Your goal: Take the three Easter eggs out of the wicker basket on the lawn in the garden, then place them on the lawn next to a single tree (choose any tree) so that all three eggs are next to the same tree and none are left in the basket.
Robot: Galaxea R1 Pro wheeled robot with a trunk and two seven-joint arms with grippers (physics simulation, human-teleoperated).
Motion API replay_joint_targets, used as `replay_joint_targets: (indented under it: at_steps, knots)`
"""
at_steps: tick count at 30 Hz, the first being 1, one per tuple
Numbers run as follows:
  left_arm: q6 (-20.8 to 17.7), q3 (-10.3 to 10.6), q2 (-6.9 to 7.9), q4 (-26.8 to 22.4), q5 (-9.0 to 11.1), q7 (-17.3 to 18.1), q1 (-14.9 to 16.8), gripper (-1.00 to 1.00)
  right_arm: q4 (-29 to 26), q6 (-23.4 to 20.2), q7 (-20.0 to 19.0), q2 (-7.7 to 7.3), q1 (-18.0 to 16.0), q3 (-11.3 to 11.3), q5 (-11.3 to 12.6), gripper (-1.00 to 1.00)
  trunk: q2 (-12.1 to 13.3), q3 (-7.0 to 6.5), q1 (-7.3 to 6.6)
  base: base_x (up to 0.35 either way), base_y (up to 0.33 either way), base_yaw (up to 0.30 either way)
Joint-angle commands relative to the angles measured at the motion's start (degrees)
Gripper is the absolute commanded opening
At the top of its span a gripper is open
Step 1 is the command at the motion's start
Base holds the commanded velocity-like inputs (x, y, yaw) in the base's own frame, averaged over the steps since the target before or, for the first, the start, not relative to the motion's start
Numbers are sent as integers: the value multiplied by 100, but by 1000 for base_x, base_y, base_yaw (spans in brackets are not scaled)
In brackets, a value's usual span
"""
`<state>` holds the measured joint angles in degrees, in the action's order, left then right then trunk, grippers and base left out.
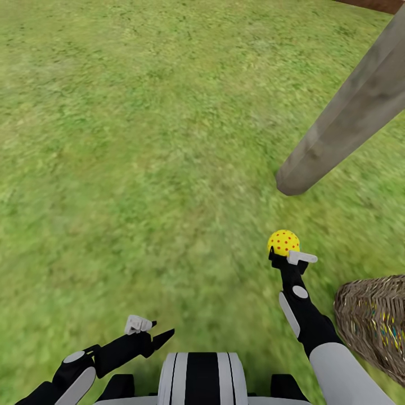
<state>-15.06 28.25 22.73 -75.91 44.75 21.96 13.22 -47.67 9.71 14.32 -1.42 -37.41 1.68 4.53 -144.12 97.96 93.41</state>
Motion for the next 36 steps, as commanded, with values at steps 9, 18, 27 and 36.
replay_joint_targets:
  at_steps: [9, 18, 27, 36]
  knots:
    - [-41, -3, 4, -3, 60, 1, 4, 100, 1, 31, 180, 2, 0, -20, 48, 100, -1, 3, -1, 0, 0, 0]
    - [-41, -4, 4, -3, 60, -3, 4, 100, -53, 31, 298, 10, -1, -28, 39, 100, -1, 2, -1, 0, 0, 0]
    - [-41, -4, 4, -3, 60, -6, 5, 100, -111, 31, 307, 14, 3, -28, 39, 100, -1, -71, -1, 0, 0, 0]
    - [-41, 2, -1, -2, 54, -8, 4, 100, -111, 36, 308, 19, 4, -28, 39, 100, -1, -154, -1, 0, 0, 0]
